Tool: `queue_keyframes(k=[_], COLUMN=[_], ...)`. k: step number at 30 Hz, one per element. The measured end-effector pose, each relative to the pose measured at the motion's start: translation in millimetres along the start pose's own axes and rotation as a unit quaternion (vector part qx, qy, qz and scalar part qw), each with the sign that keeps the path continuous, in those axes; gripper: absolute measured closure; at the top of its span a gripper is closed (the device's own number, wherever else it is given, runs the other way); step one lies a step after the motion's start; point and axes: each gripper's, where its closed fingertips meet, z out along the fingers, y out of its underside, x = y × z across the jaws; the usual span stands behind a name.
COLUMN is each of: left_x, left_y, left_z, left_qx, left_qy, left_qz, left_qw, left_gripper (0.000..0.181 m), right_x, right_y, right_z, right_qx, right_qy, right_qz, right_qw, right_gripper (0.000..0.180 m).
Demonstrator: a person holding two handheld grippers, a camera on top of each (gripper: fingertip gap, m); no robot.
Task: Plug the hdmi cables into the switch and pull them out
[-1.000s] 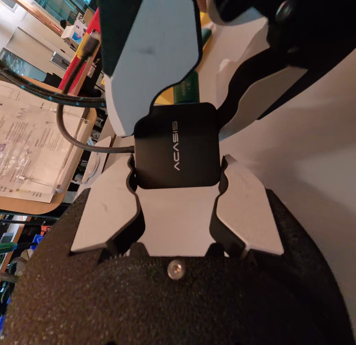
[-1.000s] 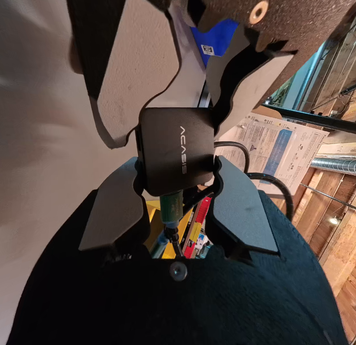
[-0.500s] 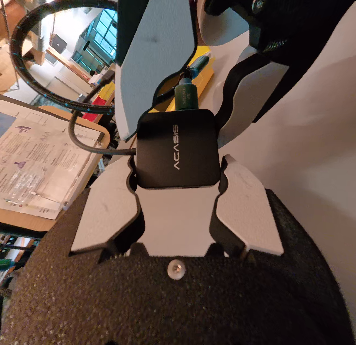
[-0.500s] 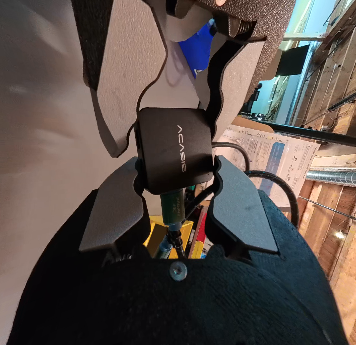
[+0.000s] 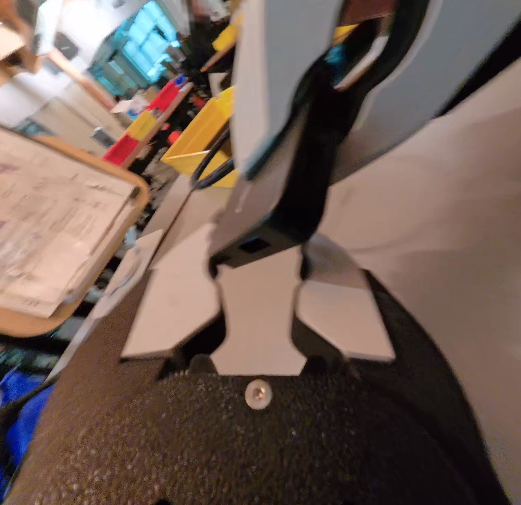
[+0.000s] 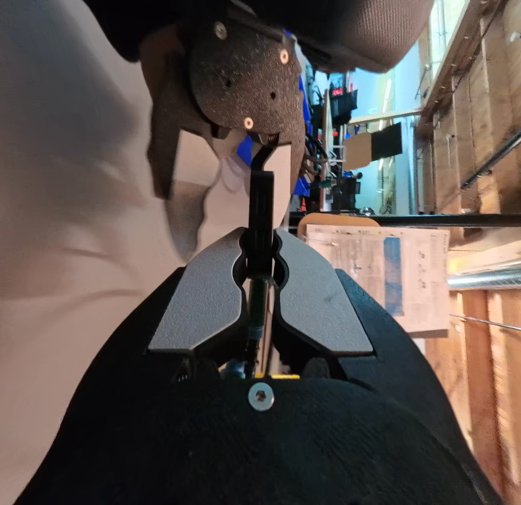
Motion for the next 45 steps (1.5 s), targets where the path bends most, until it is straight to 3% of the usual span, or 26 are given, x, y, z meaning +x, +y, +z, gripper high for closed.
queue_keyframes(k=[1, 2, 4, 7, 12, 17, 19, 23, 27, 29, 32, 33, 34, 36, 38, 43, 45], left_x=[-12.9, -18.3, -4.5, 8.5, -6.0, -16.8, -16.8, -16.6, -0.8, 0.5, -7.6, -8.7, -12.5, -19.6, -21.5, -1.6, 5.9], left_y=[6.3, 14.0, 37.2, 55.5, 47.7, 20.2, 18.9, 26.1, 24.5, 27.5, 33.7, 32.7, 27.0, 16.5, 6.8, -8.5, -12.8], left_z=[-0.5, -0.7, 5.0, 6.8, -2.8, -12.1, -10.4, -15.1, -27.4, -28.0, -21.0, -17.9, -17.0, -17.9, -19.0, -19.2, -19.2], left_qx=[-0.002, -0.002, -0.045, -0.078, -0.061, -0.025, -0.036, -0.041, -0.020, -0.046, -0.099, -0.104, -0.095, -0.081, -0.065, -0.028, -0.018], left_qy=[-0.041, -0.055, 0.003, 0.006, -0.049, -0.065, -0.067, -0.075, -0.041, -0.054, -0.104, -0.115, -0.135, -0.161, -0.170, -0.150, -0.149], left_qz=[-0.007, -0.007, -0.055, -0.035, -0.010, 0.024, 0.050, 0.069, 0.062, 0.105, 0.206, 0.229, 0.245, 0.262, 0.297, 0.495, 0.546], left_qw=[0.999, 0.998, 0.997, 0.996, 0.997, 0.997, 0.996, 0.994, 0.997, 0.992, 0.968, 0.961, 0.955, 0.948, 0.937, 0.855, 0.825], left_gripper=[0.181, 0.181, 0.181, 0.181, 0.180, 0.181, 0.181, 0.181, 0.135, 0.132, 0.133, 0.141, 0.164, 0.167, 0.167, 0.167, 0.167], right_x=[-2.2, -5.9, -19.5, -47.9, -41.7, -38.0, -54.0, -64.3, -47.3, -43.1, -36.8, -30.8, -28.1, -23.1, -17.1, -24.8, -36.5], right_y=[-1.2, -0.1, 17.1, 42.9, 59.1, 52.6, 50.6, 52.6, 60.1, 59.8, 36.7, 26.0, 18.6, 16.7, 16.9, 26.2, 21.4], right_z=[2.3, 6.3, 16.8, 29.6, 32.4, 24.7, 29.7, 42.6, 44.4, 42.7, 37.7, 35.6, 33.5, 29.1, 24.5, 10.2, 6.5], right_qx=[0.014, 0.026, 0.004, -0.022, -0.045, 0.002, 0.010, -0.001, -0.045, -0.060, -0.041, -0.033, -0.035, -0.057, -0.044, -0.011, 0.010], right_qy=[0.000, -0.003, -0.029, -0.081, -0.051, -0.052, -0.095, -0.097, -0.038, -0.029, -0.022, -0.005, -0.001, 0.012, 0.022, -0.040, -0.084], right_qz=[0.010, 0.020, 0.022, 0.022, 0.029, 0.076, 0.086, 0.070, 0.028, -0.001, -0.033, -0.040, -0.052, -0.085, -0.054, 0.061, 0.104], right_qw=[1.000, 0.999, 0.999, 0.996, 0.997, 0.996, 0.992, 0.993, 0.998, 0.998, 0.998, 0.999, 0.998, 0.995, 0.997, 0.997, 0.991], right_gripper=[0.166, 0.165, 0.162, 0.160, 0.149, 0.134, 0.166, 0.165, 0.166, 0.166, 0.166, 0.166, 0.159, 0.147, 0.134, 0.095, 0.090])
